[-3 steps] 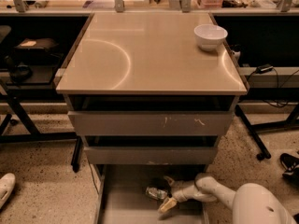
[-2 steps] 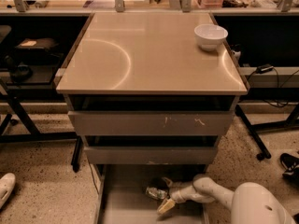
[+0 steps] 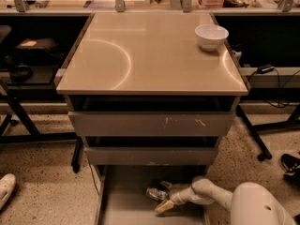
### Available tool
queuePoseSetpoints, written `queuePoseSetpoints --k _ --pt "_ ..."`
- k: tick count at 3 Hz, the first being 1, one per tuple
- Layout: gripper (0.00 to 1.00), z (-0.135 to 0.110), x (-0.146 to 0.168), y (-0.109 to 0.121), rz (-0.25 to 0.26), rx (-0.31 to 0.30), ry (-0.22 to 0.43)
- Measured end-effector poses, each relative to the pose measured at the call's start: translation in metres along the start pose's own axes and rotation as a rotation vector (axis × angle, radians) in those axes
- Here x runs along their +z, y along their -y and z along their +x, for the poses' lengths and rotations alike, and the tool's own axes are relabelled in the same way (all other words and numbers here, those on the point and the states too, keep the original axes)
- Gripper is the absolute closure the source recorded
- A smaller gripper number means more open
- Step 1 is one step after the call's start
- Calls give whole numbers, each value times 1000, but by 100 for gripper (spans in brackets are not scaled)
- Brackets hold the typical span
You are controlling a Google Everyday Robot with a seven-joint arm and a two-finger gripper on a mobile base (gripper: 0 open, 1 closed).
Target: Pick 7up can from bottom drawer and place on counter
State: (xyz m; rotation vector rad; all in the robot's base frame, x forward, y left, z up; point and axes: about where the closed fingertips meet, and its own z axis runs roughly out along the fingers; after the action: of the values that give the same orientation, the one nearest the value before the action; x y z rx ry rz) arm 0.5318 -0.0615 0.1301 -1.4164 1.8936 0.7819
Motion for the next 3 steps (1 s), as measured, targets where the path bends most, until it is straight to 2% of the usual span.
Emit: queuePoseSetpoints --k 3 --pt "88 0 0 0 0 0 0"
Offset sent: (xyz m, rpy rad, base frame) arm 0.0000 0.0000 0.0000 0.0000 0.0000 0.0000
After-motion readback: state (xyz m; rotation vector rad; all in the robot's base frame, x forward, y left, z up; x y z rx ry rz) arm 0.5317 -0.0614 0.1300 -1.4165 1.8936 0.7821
